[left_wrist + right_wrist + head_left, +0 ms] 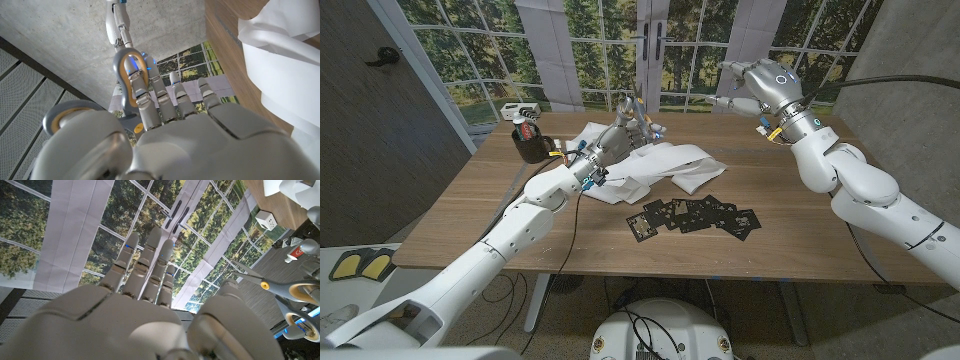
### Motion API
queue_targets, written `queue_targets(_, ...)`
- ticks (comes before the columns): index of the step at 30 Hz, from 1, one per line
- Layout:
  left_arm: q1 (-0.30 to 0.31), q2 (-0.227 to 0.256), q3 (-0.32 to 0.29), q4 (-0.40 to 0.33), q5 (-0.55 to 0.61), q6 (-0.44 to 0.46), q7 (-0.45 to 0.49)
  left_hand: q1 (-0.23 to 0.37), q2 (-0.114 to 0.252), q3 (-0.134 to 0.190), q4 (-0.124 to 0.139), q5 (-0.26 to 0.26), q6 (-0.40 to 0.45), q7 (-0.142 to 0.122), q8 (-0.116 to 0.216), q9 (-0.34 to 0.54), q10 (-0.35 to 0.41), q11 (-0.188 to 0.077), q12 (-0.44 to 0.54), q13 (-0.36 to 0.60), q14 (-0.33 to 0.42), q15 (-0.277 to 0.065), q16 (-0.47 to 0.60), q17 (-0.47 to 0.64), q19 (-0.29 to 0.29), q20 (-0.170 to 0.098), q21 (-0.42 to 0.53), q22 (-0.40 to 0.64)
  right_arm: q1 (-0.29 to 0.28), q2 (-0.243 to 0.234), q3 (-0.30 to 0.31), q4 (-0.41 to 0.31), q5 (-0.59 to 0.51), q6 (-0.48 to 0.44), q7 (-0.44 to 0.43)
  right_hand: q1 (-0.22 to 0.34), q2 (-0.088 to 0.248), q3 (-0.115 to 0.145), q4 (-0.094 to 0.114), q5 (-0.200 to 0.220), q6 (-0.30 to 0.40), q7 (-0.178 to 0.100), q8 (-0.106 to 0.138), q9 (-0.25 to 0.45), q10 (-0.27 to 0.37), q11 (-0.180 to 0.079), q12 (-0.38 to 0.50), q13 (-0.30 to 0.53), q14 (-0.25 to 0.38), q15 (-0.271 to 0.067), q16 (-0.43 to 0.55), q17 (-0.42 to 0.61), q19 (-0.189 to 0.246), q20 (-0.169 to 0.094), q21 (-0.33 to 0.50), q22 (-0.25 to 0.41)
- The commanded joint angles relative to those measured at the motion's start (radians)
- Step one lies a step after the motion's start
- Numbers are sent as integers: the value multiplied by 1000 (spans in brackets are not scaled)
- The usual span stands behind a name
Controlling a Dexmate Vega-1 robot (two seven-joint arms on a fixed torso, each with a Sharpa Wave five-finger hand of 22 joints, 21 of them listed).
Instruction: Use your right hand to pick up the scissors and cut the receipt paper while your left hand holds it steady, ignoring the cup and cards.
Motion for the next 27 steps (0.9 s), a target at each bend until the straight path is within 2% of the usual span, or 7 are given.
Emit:
queue_targets(1, 62, 66, -35, -78, -22, 3, 28, -14, 0, 0, 9, 7, -45, 52, -7, 1, 12, -3, 1, 3, 3, 7, -5, 5, 4, 8, -2, 2, 7, 6, -8, -2, -5, -3, 13, -10, 0, -4, 2, 8, -7, 0, 2, 3, -1, 6, 2, 1, -5, -96, 4, 0, 6, 7, -4, 5)
queue_targets(15, 137, 149, -78, -177, -52, 51, 70, -28, -4, 6, 17, 19, -47, 54, -7, 3, 7, -1, 1, 0, 4, 7, -7, 7, 6, 8, -3, 2, 3, 15, -12, 9, 6, 5, -1, -14, -1, -6, 1, 9, -12, 2, 3, 1, -5, 6, 0, -4, -10, -93, 5, -1, 8, 10, -12, 6)
queue_targets(27, 192, 188, -108, -215, -56, 45, 90, -31, -3, 11, 20, 28, -48, 53, -7, 5, 7, 0, 2, -3, 4, 6, -9, 8, 7, 7, -3, 2, 13, 24, -25, 17, 1, 16, -12, -16, 1, -6, 0, 10, -18, 2, 4, 0, -4, 11, -3, -11, -10, -94, 8, -1, 10, 11, -18, 6)
